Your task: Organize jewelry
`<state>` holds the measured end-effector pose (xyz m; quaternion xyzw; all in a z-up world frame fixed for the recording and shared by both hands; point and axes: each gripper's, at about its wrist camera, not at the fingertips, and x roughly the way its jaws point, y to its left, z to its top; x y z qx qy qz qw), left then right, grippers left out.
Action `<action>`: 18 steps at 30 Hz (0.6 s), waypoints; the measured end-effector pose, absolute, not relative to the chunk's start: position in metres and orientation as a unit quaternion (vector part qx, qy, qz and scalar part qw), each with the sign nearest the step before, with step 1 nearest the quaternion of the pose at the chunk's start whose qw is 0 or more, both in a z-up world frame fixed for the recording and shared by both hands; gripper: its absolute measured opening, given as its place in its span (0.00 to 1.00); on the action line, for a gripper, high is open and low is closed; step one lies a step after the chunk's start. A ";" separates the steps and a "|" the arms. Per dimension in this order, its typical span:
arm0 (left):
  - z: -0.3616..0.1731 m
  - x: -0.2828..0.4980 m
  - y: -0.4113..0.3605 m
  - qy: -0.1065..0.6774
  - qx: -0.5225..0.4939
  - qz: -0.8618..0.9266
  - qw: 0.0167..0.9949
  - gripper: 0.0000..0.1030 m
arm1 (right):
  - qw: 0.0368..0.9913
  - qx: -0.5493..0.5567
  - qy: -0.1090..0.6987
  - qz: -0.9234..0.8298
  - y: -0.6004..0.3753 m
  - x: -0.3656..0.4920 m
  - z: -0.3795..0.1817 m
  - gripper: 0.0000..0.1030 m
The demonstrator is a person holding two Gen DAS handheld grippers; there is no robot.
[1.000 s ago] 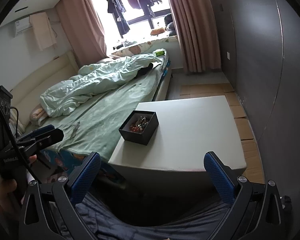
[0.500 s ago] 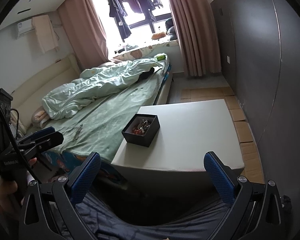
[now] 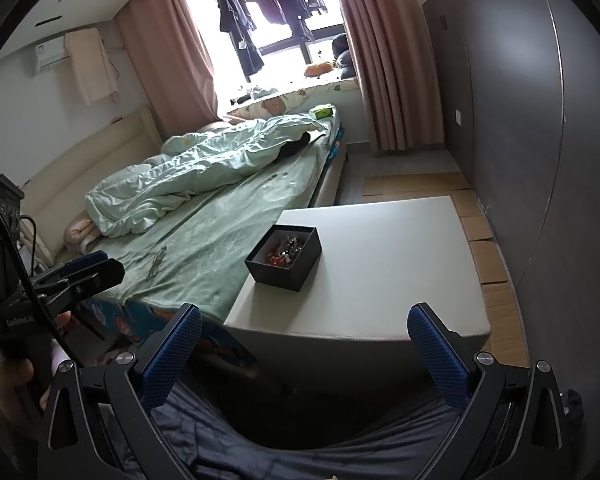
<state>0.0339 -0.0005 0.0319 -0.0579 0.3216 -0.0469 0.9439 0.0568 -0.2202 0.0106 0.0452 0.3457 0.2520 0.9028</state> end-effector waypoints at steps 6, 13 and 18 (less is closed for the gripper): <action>0.030 0.034 0.000 0.325 -0.060 -0.044 0.943 1.00 | 0.902 0.045 0.348 0.250 -0.220 0.056 0.010 1.00; 0.031 0.035 0.002 0.327 -0.062 -0.042 0.942 1.00 | 0.902 0.049 0.349 0.249 -0.222 0.055 0.008 1.00; 0.032 0.036 0.001 0.327 -0.054 -0.036 0.943 1.00 | 0.903 0.051 0.347 0.248 -0.225 0.056 0.009 1.00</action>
